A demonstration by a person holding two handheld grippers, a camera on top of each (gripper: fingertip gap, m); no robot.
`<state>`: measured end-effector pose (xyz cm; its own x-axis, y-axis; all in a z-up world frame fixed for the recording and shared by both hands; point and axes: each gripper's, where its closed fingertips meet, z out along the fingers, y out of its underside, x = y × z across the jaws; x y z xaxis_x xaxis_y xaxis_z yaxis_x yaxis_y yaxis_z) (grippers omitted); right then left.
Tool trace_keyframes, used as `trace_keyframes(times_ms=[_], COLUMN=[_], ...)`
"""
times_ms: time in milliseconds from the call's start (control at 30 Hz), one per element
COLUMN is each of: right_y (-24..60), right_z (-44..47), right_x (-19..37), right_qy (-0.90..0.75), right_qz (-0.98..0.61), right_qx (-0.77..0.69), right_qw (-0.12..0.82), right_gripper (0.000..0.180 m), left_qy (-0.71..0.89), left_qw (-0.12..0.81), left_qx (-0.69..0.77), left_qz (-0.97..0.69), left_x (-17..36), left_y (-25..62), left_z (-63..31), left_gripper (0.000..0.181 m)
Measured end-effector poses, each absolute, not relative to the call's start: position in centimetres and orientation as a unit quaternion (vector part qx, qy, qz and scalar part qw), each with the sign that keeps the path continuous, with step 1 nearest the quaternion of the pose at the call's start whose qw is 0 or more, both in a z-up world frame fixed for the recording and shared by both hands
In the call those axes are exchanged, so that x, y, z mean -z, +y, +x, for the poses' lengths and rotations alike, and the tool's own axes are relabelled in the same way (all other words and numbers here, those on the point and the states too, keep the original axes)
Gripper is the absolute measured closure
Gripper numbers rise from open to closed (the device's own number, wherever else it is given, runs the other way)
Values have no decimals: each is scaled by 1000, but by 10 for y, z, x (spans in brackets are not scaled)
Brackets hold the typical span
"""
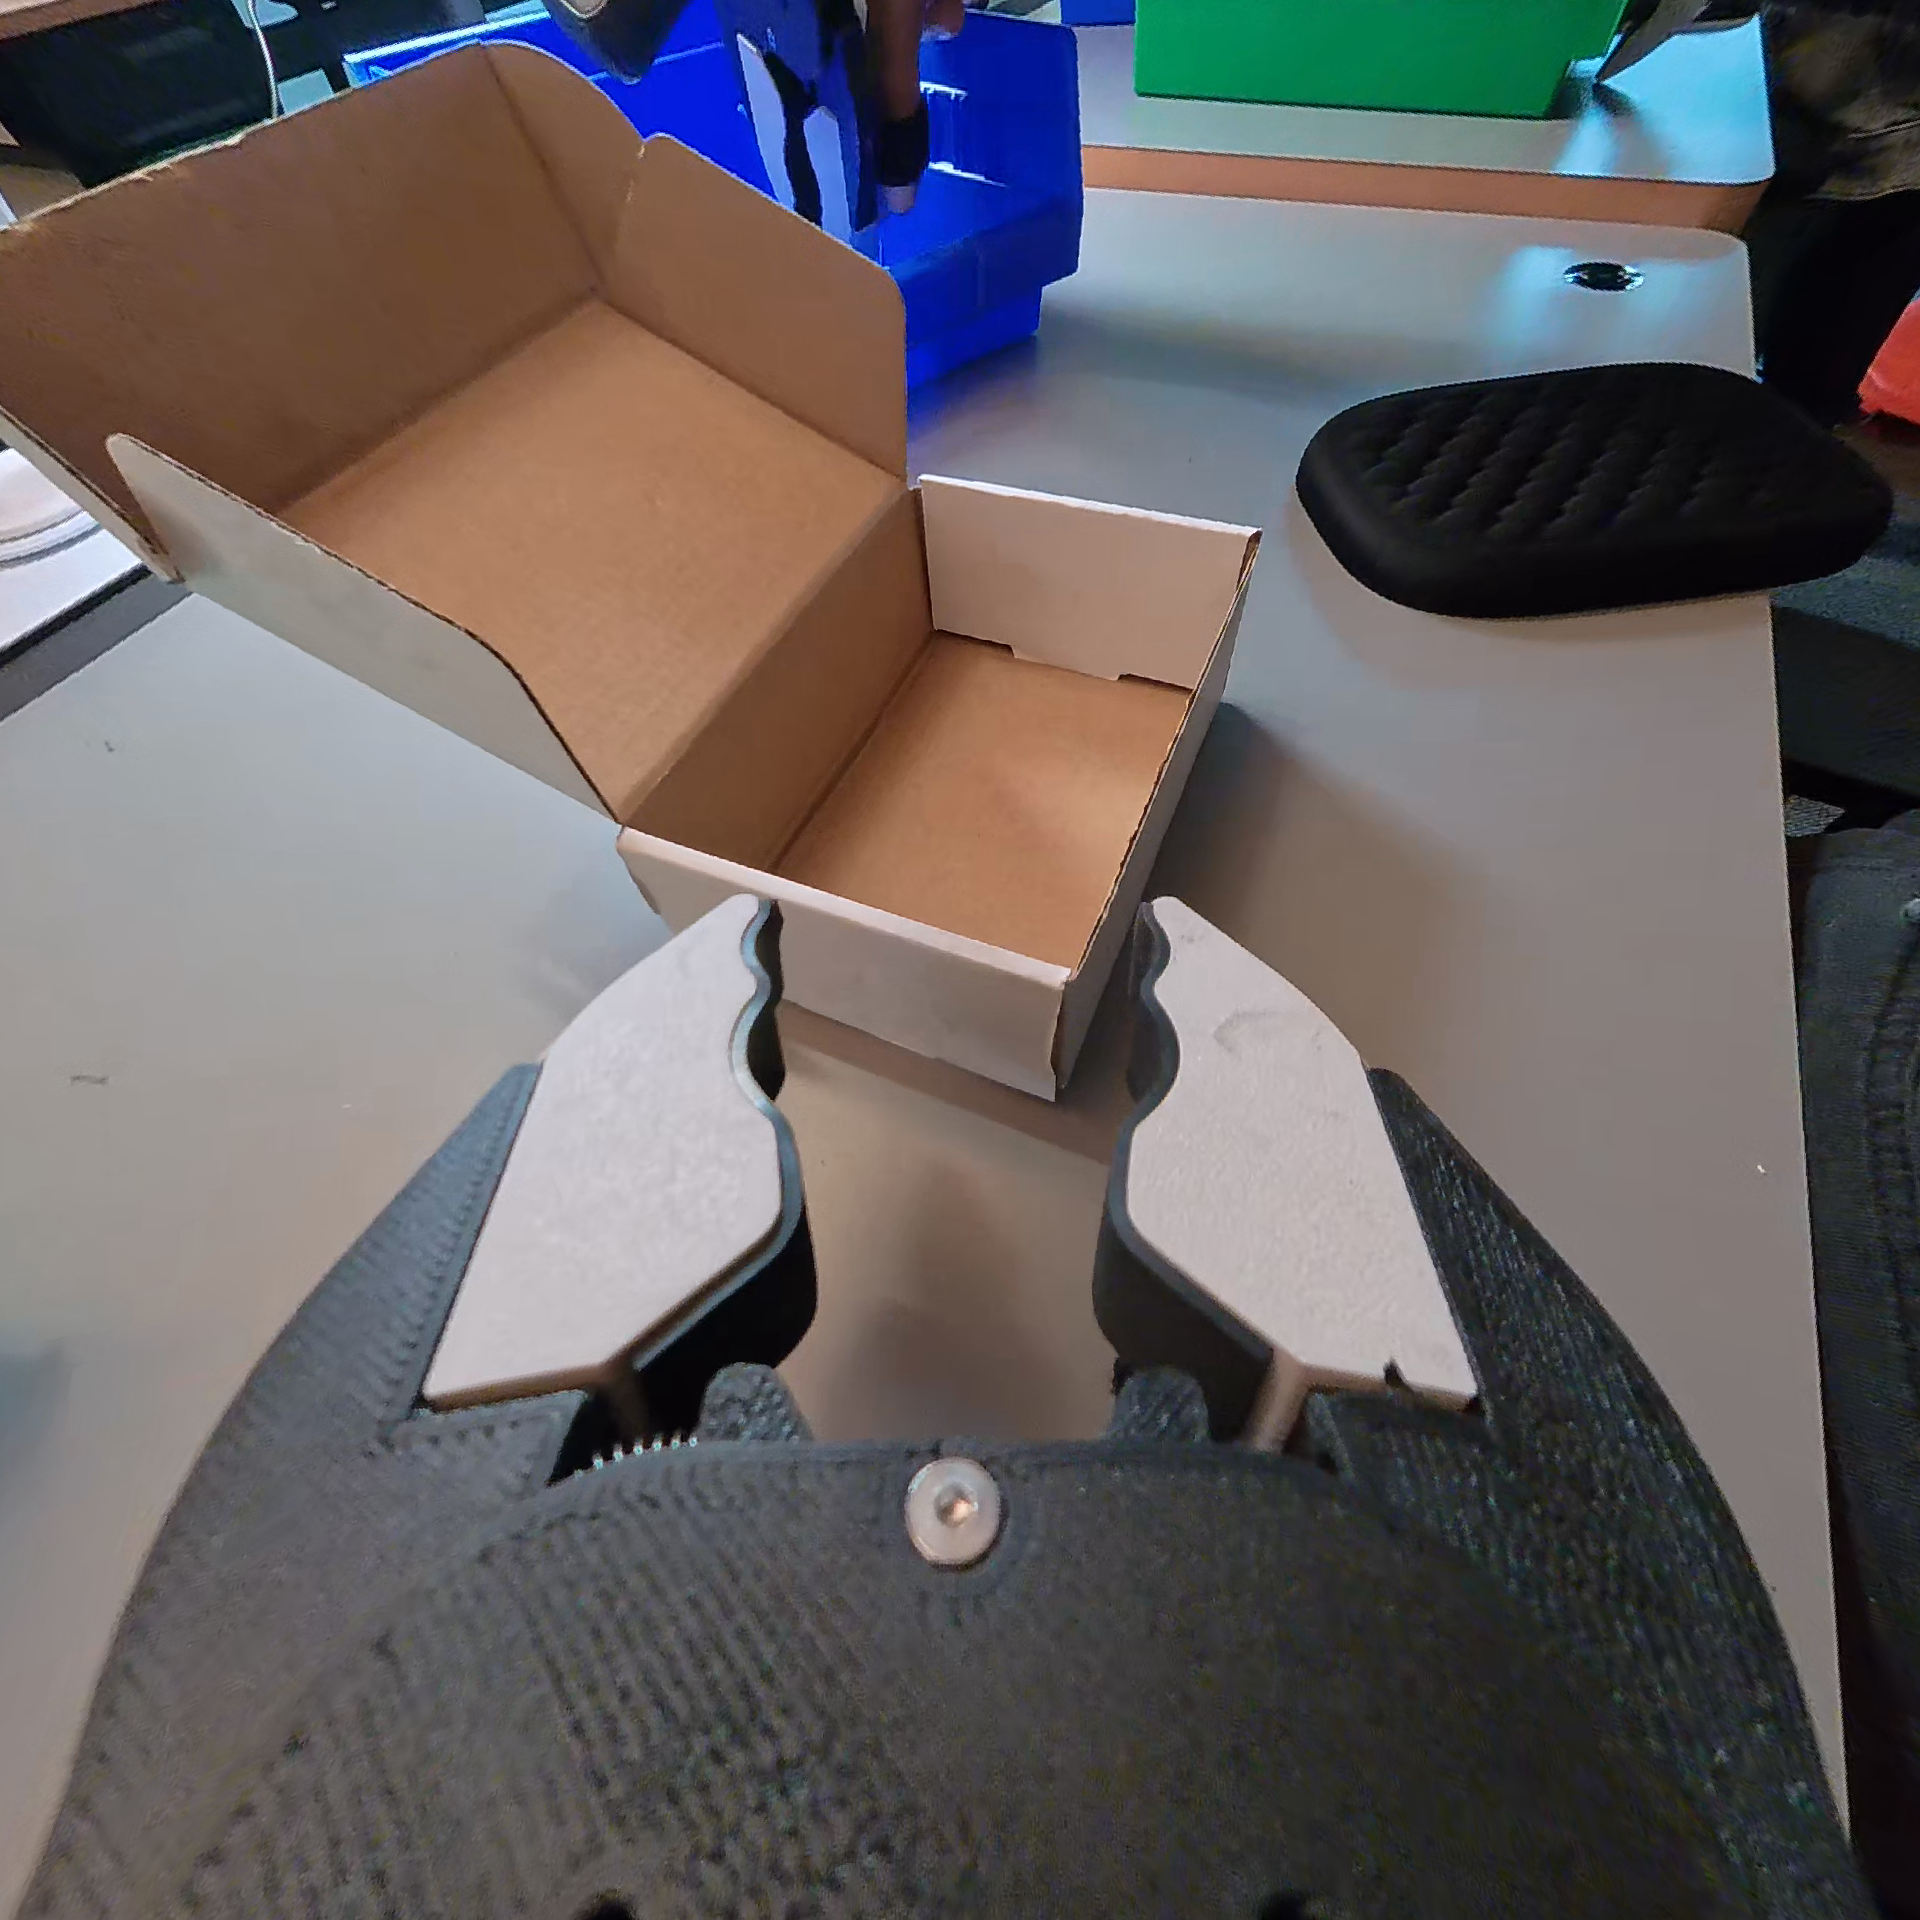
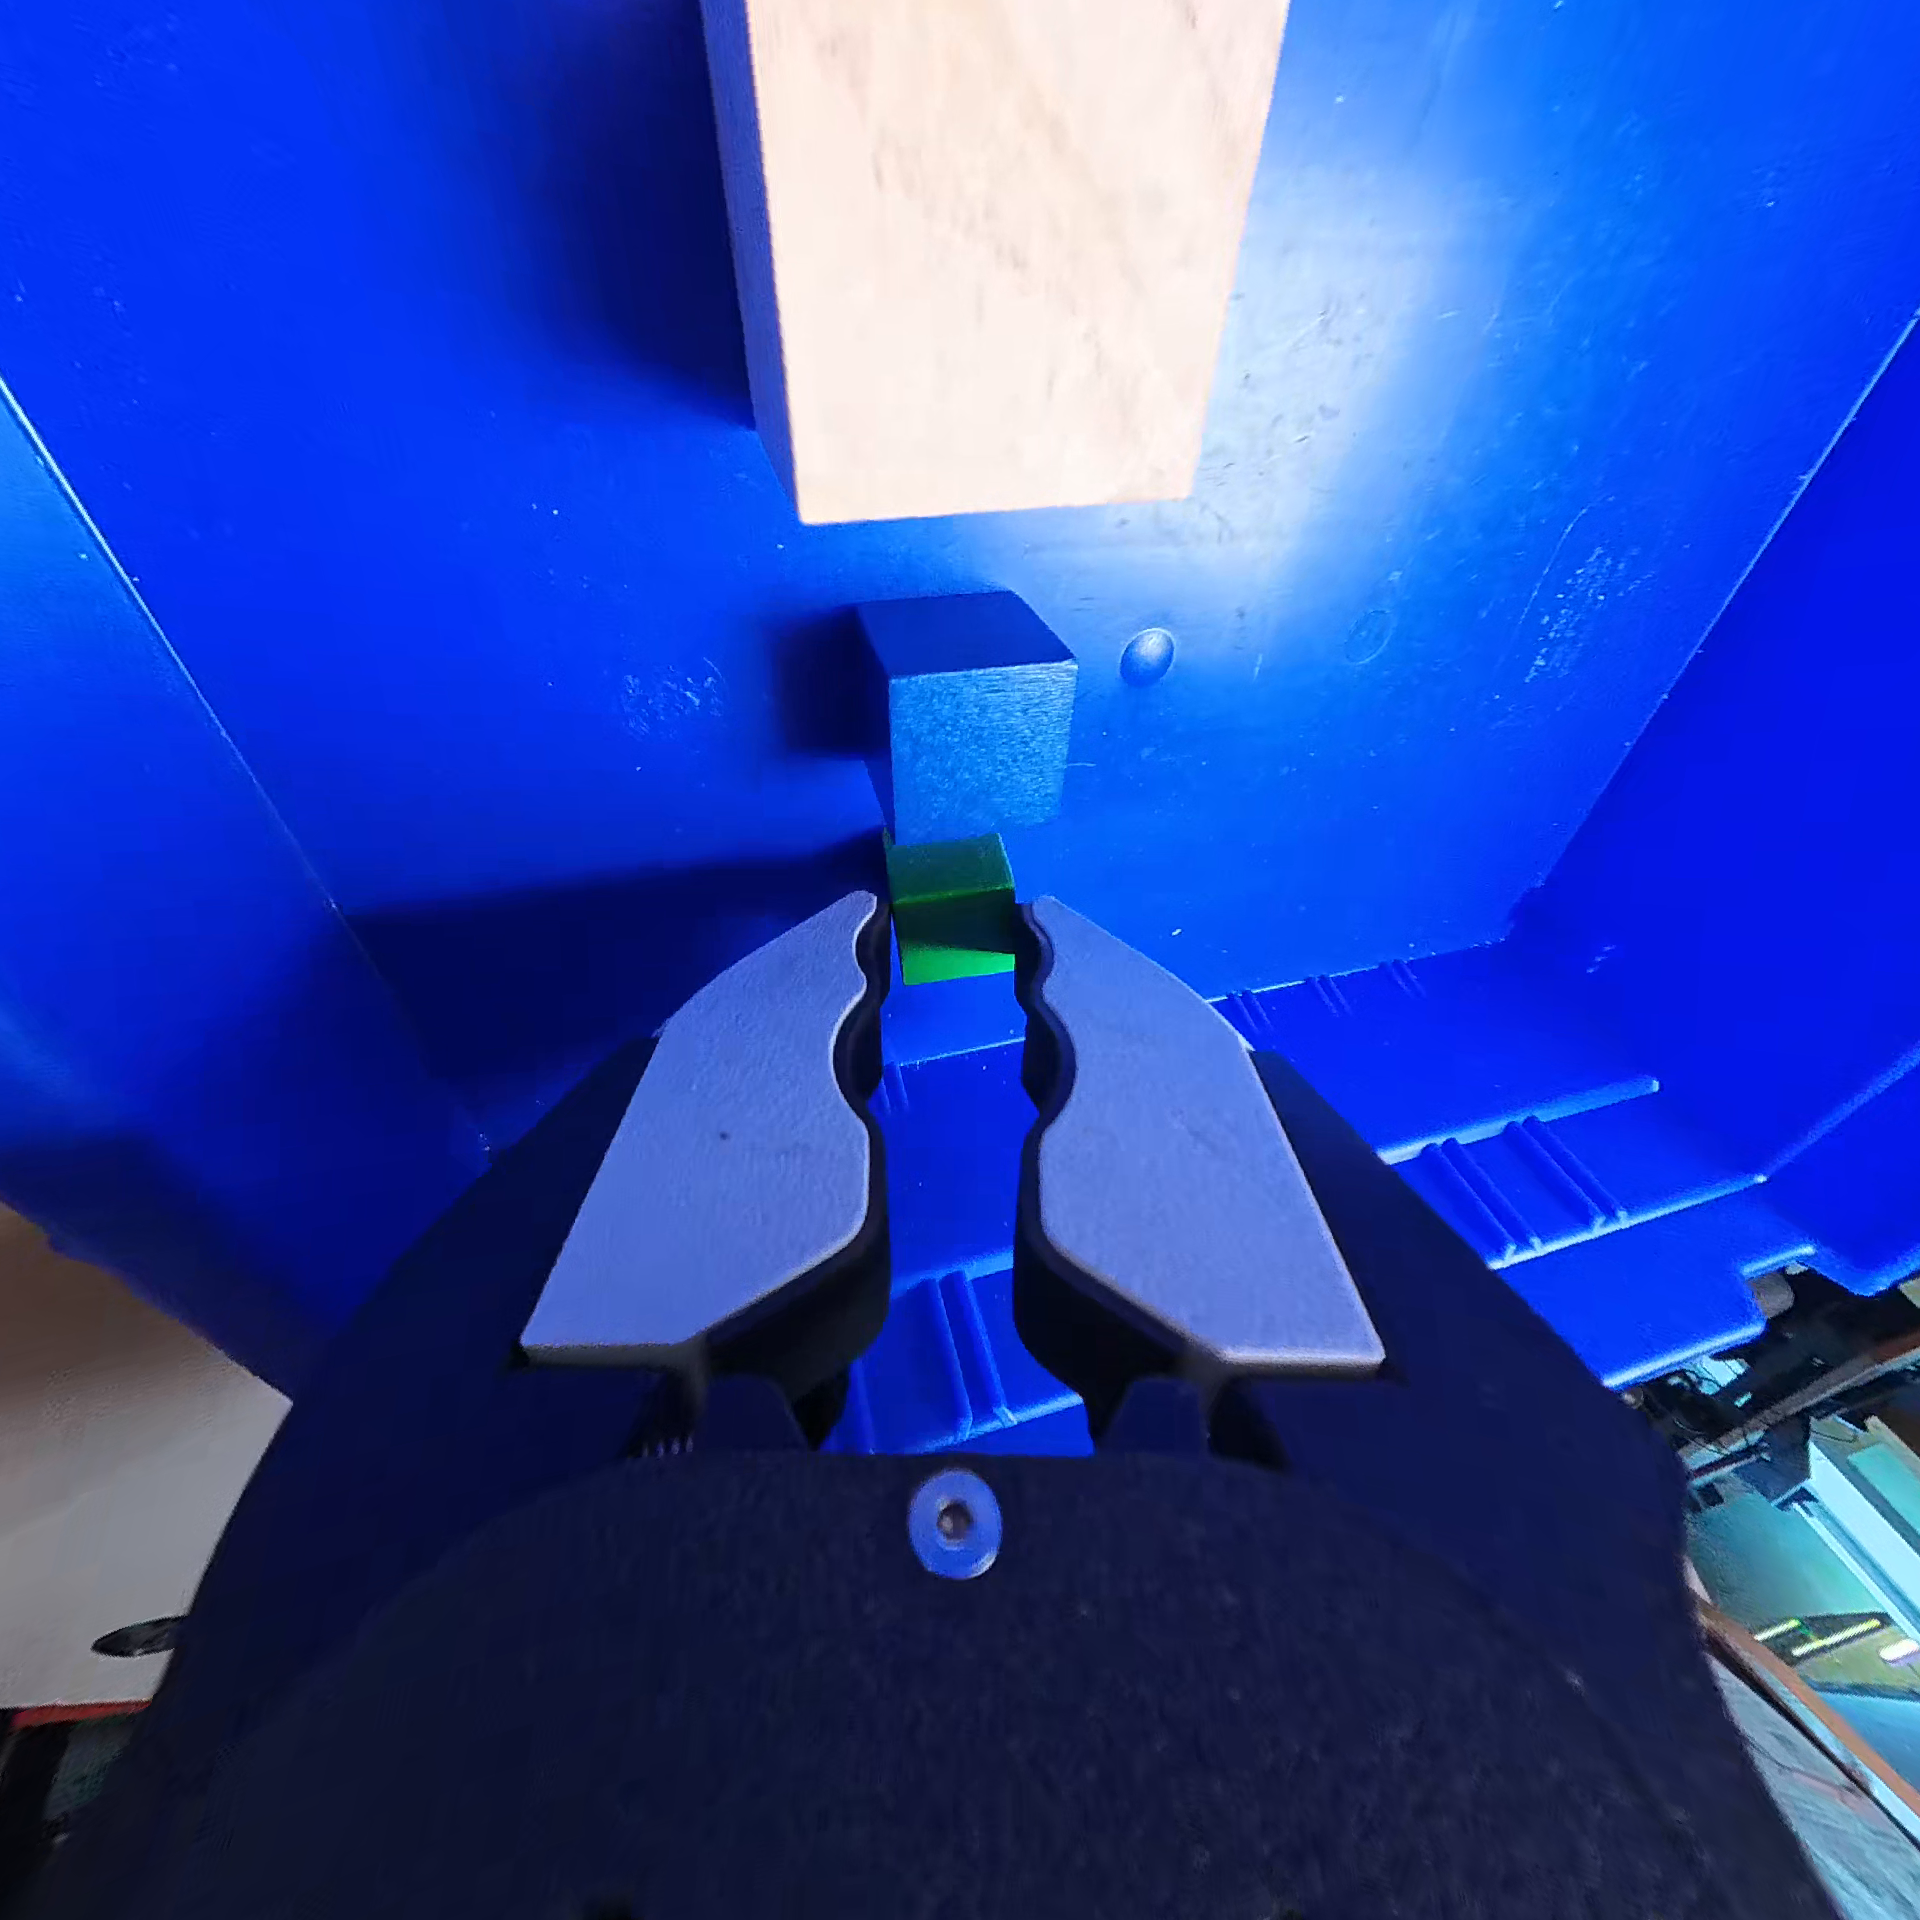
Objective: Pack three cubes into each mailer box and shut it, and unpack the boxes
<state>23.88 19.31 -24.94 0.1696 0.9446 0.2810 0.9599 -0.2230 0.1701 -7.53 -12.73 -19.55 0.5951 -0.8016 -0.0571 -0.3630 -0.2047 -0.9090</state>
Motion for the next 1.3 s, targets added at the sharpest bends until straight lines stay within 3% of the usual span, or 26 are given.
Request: trace_keyframes(times_ms=[167, 300, 433, 667, 900, 1133, 1200, 1300], right_y=[191, 189, 190, 133, 37, 3, 10, 18], right_z=[242, 239, 222, 122, 61, 42, 41, 38], right_x=[248, 242, 217, 148, 142, 143, 141, 145], right_qy=[-615, -604, -604, -619, -562, -451, -430, -420], right_qz=[-771, -782, -780, -729, -718, -738, -746, -760], right_qx=[164, 152, 135, -35, -240, -347, -335, -322], right_qw=[21, 30, 90, 290, 334, 364, 382, 377], right_gripper=[156, 146, 143, 145, 151, 151, 151, 150], left_qy=[391, 391, 389, 389, 313, 224, 199, 168], left_qw=[493, 493, 495, 496, 509, 493, 476, 453], left_qx=[222, 220, 221, 221, 347, 415, 445, 436], left_qz=[-745, -746, -745, -744, -723, -731, -732, -760], left_x=[196, 196, 195, 195, 165, 150, 142, 144], left_y=[-127, -127, -126, -127, -124, -73, -57, -30], left_z=[-75, -76, -76, -76, -83, -101, -97, -95], left_gripper=[117, 117, 117, 117, 112, 129, 142, 147])
